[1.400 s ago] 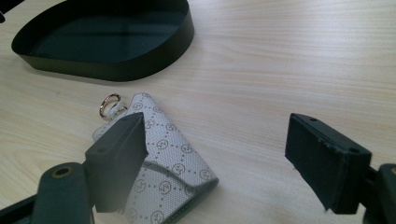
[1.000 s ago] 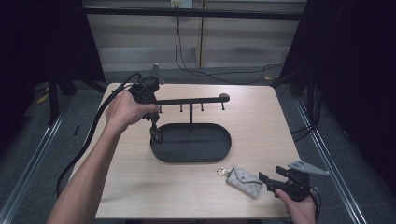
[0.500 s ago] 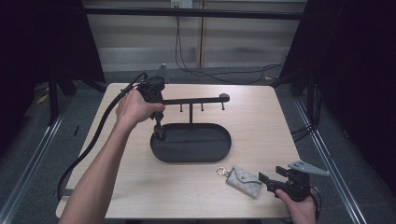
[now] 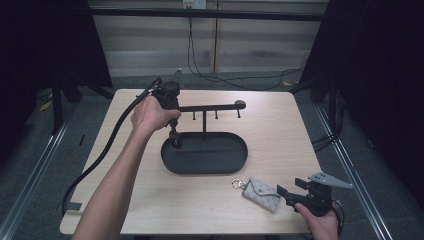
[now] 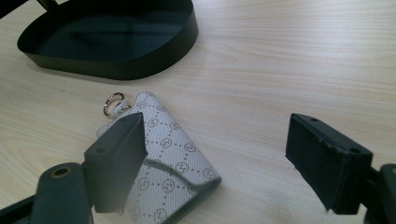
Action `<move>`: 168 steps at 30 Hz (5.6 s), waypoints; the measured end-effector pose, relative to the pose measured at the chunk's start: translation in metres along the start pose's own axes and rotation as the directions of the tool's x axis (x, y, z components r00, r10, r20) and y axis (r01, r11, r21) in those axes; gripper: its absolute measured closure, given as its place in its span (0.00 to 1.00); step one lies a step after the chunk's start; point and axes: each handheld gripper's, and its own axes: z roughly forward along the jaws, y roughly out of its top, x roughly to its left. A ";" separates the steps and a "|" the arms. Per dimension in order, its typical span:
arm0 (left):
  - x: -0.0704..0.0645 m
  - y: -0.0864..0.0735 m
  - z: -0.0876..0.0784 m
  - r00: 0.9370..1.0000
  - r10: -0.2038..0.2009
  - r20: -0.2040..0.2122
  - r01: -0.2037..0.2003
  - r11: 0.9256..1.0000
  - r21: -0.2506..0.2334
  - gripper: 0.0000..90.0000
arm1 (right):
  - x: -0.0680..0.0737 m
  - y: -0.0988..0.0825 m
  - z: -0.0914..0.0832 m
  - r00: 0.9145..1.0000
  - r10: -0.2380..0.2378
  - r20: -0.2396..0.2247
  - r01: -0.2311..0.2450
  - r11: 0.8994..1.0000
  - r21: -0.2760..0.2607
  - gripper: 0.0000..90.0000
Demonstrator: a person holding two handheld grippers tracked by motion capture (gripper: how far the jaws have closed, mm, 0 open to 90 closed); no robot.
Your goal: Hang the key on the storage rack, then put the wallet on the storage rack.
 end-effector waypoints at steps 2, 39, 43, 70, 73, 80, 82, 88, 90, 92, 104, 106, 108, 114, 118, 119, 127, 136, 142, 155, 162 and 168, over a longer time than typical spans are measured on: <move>0.000 0.000 0.000 1.000 0.000 -0.004 0.000 1.000 -0.003 0.77 | 0.000 0.000 0.000 1.000 0.000 0.000 0.000 1.000 0.001 0.22; 0.027 -0.042 0.001 0.986 0.100 0.132 -0.082 0.987 -0.135 0.33 | 0.001 0.000 0.003 1.000 -0.001 0.013 0.001 1.000 0.008 0.22; 0.029 -0.051 0.000 0.982 0.127 0.140 -0.102 0.979 -0.177 0.29 | 0.001 0.000 0.003 1.000 0.003 0.012 -0.003 1.000 0.010 0.22; 0.063 -0.131 0.045 0.954 0.219 0.206 -0.123 0.909 -0.399 0.20 | 0.000 0.001 0.004 1.000 0.008 0.017 -0.008 1.000 0.007 0.22; 0.067 -0.144 0.052 0.956 0.224 0.190 -0.121 0.890 -0.440 0.20 | 0.000 0.001 0.004 1.000 0.019 0.018 -0.019 1.000 0.004 0.22; 0.067 -0.169 0.066 0.957 0.220 0.187 -0.105 0.868 -0.485 0.21 | 0.000 0.001 0.005 1.000 0.017 0.016 -0.017 1.000 0.010 0.22; 0.066 -0.177 0.070 0.961 0.225 0.159 -0.121 0.863 -0.490 0.21 | 0.001 0.001 0.005 1.000 0.016 0.019 -0.016 1.000 0.013 0.22; 0.070 -0.200 0.081 0.951 0.241 0.192 -0.107 0.841 -0.530 0.19 | -0.001 0.001 0.006 1.000 0.023 0.017 -0.023 1.000 0.014 0.22; 0.072 -0.206 0.086 0.953 0.234 0.192 -0.102 0.845 -0.525 0.19 | 0.000 0.002 0.009 1.000 0.001 0.017 -0.002 1.000 0.026 0.22; 0.072 -0.213 0.090 0.960 0.218 0.174 -0.098 0.849 -0.519 0.19 | 0.001 0.003 0.011 1.000 -0.009 0.016 0.009 0.999 0.042 0.22; 0.061 -0.255 0.115 0.953 0.230 0.197 -0.076 0.812 -0.579 0.25 | 0.008 0.016 0.016 0.998 -0.049 -0.046 0.053 0.995 0.088 0.18; 0.062 -0.260 0.119 0.948 0.221 0.231 -0.048 0.812 -0.581 0.25 | 0.011 0.018 0.016 0.997 -0.059 -0.053 0.064 0.993 0.101 0.18; 0.064 -0.263 0.123 0.946 0.215 0.244 -0.033 0.810 -0.586 0.25 | 0.012 0.021 0.017 0.995 -0.072 -0.073 0.080 0.990 0.118 0.18; 0.067 -0.269 0.128 0.935 0.231 0.269 -0.023 0.797 -0.603 0.25 | 0.012 0.032 0.019 0.990 -0.080 -0.119 0.102 0.977 0.188 0.19; 0.064 -0.269 0.126 0.938 0.252 0.237 -0.054 0.785 -0.617 0.25 | 0.014 0.037 0.021 0.985 -0.090 -0.147 0.125 0.962 0.245 0.24; 0.063 -0.269 0.126 0.939 0.254 0.233 -0.059 0.783 -0.619 0.25 | 0.014 0.038 0.022 0.984 -0.094 -0.154 0.131 0.958 0.255 0.24; 0.066 -0.270 0.126 0.936 0.258 0.240 -0.052 0.774 -0.631 0.25 | 0.021 0.047 0.035 0.972 -0.120 -0.200 0.185 0.919 0.347 0.26; 0.066 -0.270 0.126 0.931 0.266 0.252 -0.053 0.778 -0.626 0.25 | 0.031 0.060 0.043 0.954 -0.170 -0.249 0.267 0.858 0.439 0.28; 0.067 -0.270 0.126 0.927 0.251 0.279 -0.024 0.781 -0.624 0.24 | 0.037 0.068 0.052 0.935 -0.202 -0.291 0.333 0.779 0.531 0.27; 0.067 -0.270 0.125 0.925 0.259 0.279 -0.030 0.781 -0.624 0.24 | 0.053 0.078 0.069 0.908 -0.244 -0.342 0.411 0.684 0.603 0.33; 0.066 -0.270 0.125 0.927 0.255 0.274 -0.031 0.781 -0.624 0.24 | 0.051 0.077 0.080 0.910 -0.209 -0.359 0.403 0.653 0.641 0.32; 0.066 -0.270 0.125 0.926 0.259 0.273 -0.033 0.780 -0.625 0.24 | 0.050 0.075 0.089 0.914 -0.216 -0.343 0.399 0.632 0.665 0.29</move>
